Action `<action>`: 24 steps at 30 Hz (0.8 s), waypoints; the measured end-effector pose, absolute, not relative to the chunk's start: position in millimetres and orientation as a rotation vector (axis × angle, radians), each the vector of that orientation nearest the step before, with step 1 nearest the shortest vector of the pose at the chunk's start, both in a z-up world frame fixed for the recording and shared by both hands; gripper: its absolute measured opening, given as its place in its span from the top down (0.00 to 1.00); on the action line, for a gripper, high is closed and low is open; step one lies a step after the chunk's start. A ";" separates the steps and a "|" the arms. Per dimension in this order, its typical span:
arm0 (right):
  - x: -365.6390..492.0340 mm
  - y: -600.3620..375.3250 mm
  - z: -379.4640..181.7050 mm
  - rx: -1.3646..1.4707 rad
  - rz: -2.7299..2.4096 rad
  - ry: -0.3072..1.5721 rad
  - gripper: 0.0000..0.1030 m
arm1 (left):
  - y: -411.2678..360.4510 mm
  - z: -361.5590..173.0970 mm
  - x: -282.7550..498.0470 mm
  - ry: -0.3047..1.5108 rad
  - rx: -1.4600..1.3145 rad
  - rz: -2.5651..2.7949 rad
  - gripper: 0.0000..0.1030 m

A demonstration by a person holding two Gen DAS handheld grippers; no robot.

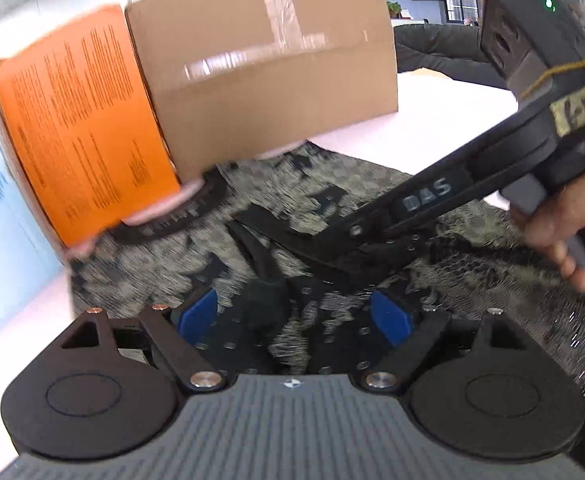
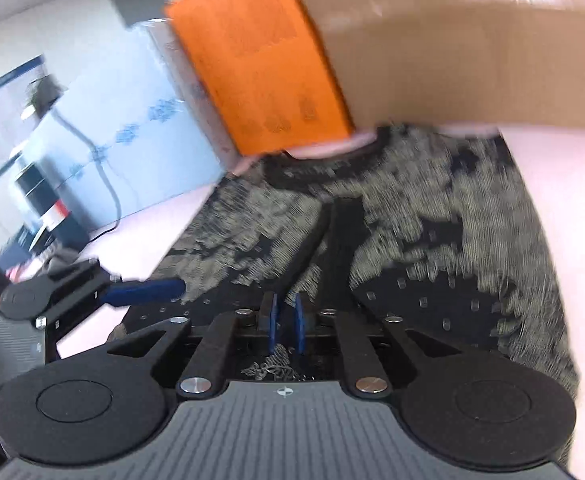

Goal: Fold clothes

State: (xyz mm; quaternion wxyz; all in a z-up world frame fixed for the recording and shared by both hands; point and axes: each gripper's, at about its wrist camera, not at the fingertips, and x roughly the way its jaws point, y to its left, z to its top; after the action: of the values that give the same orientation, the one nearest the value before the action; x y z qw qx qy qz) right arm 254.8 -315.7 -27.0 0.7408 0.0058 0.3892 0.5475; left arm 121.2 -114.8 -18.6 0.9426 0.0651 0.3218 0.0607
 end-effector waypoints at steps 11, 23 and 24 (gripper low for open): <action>240.4 -412.1 27.7 0.030 1.252 0.736 0.35 | -101.6 6.3 53.6 0.584 0.167 0.179 0.17; 197.7 -625.3 -11.6 0.274 1.108 0.631 0.28 | -62.8 -26.4 -199.5 0.394 -0.313 0.428 0.14; 193.3 -636.9 -16.9 0.307 1.096 0.626 0.28 | -68.2 -31.9 -214.3 0.369 -0.354 0.434 0.14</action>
State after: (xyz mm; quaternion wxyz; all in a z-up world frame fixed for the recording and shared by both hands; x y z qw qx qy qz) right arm 193.3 -636.9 -16.9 0.7964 0.1428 0.2913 0.5104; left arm -214.3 -68.2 -31.9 0.9442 -0.1736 0.1813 0.2131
